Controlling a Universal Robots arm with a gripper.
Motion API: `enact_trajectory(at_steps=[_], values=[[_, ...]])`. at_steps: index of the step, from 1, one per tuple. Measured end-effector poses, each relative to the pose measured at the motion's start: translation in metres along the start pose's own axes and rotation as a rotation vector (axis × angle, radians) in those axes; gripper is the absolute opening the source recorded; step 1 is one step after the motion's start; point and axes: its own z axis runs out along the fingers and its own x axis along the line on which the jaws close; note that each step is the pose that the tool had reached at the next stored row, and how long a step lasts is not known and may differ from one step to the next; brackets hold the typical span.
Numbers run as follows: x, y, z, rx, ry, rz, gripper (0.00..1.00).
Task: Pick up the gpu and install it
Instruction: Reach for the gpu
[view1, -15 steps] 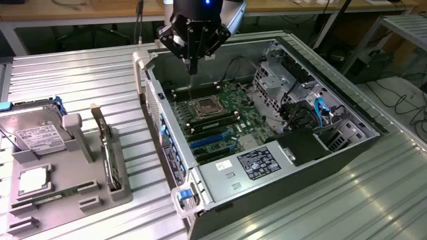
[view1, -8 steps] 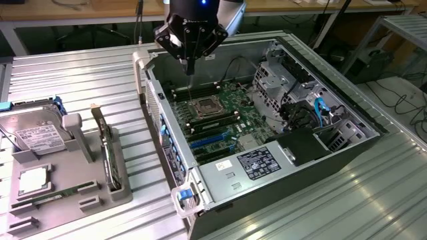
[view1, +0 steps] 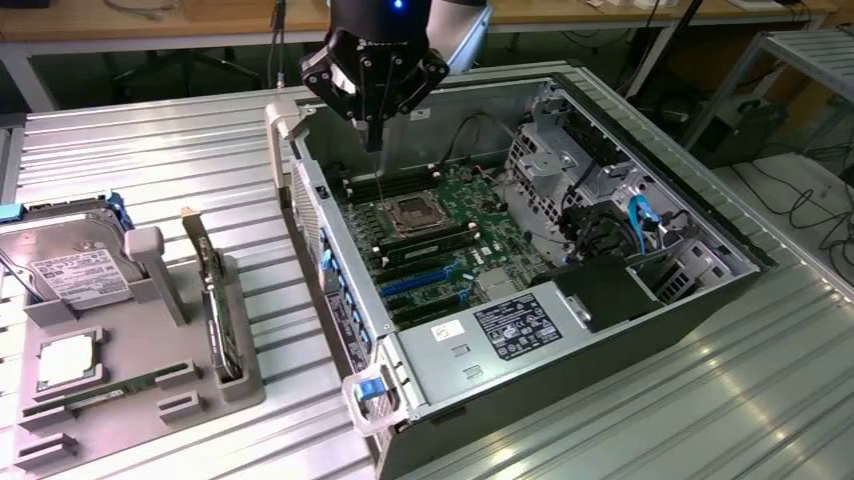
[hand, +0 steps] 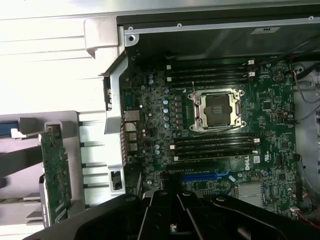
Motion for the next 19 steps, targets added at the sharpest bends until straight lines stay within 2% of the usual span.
enact_trajectory(at_steps=[19], values=[[0.014,-0.0015,-0.0004,0.0001,0.0001,0.000,0.11]])
